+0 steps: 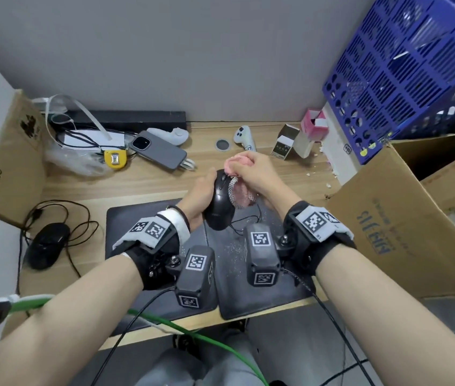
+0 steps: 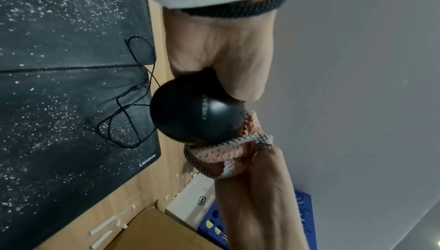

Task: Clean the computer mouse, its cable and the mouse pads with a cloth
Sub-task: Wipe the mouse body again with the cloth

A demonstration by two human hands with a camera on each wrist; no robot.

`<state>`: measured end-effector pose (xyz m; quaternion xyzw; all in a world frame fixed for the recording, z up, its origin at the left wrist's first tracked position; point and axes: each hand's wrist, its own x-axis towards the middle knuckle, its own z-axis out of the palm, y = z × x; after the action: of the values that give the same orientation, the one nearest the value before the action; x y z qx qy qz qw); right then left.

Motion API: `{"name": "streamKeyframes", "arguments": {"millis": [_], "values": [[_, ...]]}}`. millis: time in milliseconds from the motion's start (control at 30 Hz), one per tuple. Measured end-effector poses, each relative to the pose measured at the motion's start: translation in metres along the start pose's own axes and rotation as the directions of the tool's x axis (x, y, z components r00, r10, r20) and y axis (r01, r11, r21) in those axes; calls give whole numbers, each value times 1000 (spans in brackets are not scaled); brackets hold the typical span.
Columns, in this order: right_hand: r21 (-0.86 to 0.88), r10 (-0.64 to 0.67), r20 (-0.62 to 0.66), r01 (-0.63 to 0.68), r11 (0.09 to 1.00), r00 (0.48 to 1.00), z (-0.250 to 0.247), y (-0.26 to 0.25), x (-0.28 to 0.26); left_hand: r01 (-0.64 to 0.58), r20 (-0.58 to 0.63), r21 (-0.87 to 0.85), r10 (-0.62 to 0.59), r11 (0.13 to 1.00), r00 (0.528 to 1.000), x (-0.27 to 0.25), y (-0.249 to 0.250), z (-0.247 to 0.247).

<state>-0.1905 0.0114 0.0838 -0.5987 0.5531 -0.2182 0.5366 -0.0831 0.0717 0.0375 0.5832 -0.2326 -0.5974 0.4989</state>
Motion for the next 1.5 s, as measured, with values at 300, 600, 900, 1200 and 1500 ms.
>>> {"name": "streamKeyframes", "arguments": {"millis": [300, 600, 900, 1200, 1500], "values": [[115, 56, 61, -63, 991, 997, 11, 11, -21, 50, -260, -237, -113, 970, 959, 23, 10, -6], [-90, 54, 147, -41, 995, 988, 8, 36, -39, 120, -304, -364, -239, 924, 922, 40, 20, -13], [58, -118, -47, 121, 991, 992, -4, -1, -16, 113, -71, -414, -156, 903, 985, 8, 19, -9], [-24, -34, -1, 34, 999, 999, -1, -1, 7, 155, 236, -392, -64, 907, 970, -15, 14, -3], [-105, -235, -84, 226, 968, 968, 4, -16, 7, 42, 66, -71, -37, 997, 997, -9, 9, -6]]}}
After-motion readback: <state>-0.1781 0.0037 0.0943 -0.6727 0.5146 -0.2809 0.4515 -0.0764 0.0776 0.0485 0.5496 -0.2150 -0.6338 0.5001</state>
